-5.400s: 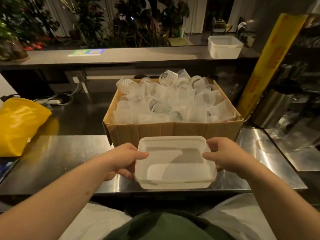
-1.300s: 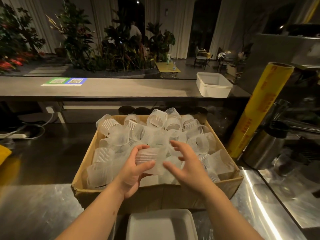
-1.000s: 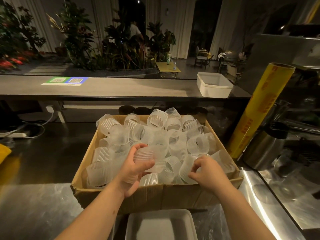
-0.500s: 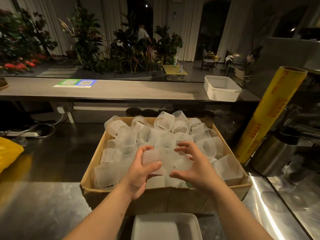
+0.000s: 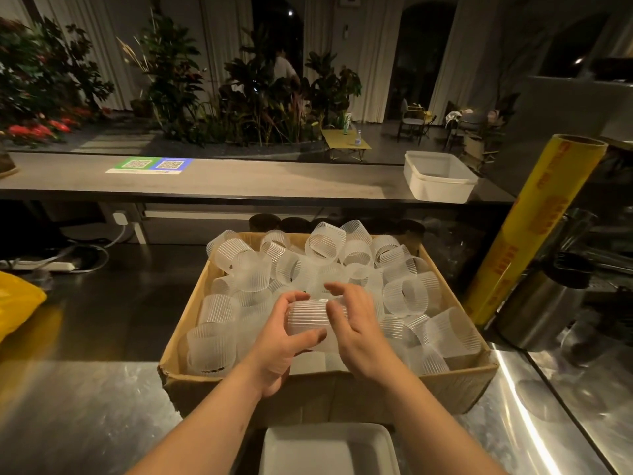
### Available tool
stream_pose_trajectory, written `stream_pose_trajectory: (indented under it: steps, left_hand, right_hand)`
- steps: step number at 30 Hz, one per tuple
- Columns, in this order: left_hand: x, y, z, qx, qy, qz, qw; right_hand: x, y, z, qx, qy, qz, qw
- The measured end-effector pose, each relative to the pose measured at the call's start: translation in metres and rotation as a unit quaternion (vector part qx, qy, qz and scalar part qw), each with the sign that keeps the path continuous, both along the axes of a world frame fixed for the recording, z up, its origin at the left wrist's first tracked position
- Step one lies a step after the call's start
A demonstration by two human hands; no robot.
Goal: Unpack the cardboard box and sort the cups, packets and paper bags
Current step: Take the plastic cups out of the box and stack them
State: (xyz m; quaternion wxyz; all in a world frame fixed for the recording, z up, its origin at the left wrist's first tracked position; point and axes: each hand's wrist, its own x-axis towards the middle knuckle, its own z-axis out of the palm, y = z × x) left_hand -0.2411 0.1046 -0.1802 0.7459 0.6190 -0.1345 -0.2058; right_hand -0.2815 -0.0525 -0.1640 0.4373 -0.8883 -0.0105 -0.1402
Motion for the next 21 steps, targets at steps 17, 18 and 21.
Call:
stream_pose_trajectory:
  steps: [17, 18, 21]
  left_hand:
    - [0.005, -0.001, -0.002, -0.029, 0.044, 0.006, 0.999]
    - [0.005, 0.0, -0.002, -0.032, 0.046, 0.006, 0.998]
    - [0.004, -0.001, -0.001, -0.033, 0.05, 0.003, 0.998]
  right_hand:
    - [-0.039, -0.122, 0.012, -0.234, 0.273, -0.404, 0.841]
    - [-0.038, -0.124, 0.008, -0.244, 0.293, -0.385, 0.841]
    - [-0.037, -0.12, 0.006, -0.267, 0.26, -0.359, 0.856]
